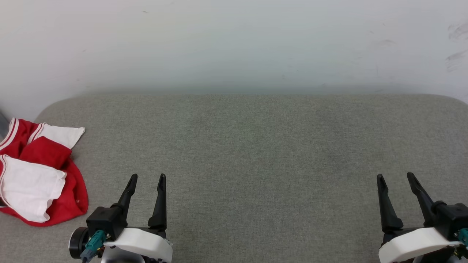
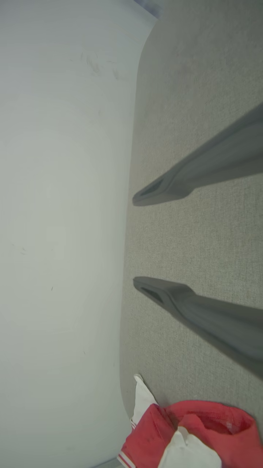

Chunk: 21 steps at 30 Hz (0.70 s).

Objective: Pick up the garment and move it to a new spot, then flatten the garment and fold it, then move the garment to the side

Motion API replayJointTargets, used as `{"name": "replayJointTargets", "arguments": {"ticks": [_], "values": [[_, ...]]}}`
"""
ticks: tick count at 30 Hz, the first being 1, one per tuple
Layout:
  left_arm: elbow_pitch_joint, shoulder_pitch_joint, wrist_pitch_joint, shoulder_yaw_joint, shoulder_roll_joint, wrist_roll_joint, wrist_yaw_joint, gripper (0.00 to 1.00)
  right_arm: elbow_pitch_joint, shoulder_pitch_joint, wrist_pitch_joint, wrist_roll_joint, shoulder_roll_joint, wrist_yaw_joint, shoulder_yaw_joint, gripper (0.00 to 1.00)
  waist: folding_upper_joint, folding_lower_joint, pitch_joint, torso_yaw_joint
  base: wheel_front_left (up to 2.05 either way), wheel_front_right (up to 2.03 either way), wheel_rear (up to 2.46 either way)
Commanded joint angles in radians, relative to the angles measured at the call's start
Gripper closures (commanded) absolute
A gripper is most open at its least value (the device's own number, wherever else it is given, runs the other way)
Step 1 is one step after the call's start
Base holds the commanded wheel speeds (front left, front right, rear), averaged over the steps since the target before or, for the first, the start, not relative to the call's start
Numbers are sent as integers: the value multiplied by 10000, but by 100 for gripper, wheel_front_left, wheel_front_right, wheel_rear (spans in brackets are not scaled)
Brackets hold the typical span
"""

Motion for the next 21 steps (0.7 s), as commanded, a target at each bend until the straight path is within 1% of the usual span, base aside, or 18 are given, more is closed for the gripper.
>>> {"name": "replayJointTargets", "arguments": {"ticks": [1,10,15,21], "values": [[16,46,-105,-4,16,177,-32,0,-71,124,-48,-247,27,-3,-22,0,-1,0,-13,2,0,0,0],[129,87,-262,-79,16,435,-74,0,-8,122,-212,-613,29,-3,-94,0,-1,0,-49,13,0,0,0],[191,83,-253,-62,17,229,-95,0,127,39,-270,-373,29,-3,-145,0,-1,0,-60,20,0,0,0],[301,-18,-252,-15,17,194,-94,0,229,-17,-331,-385,28,-3,-194,0,-1,0,-43,138,0,0,0]]}}
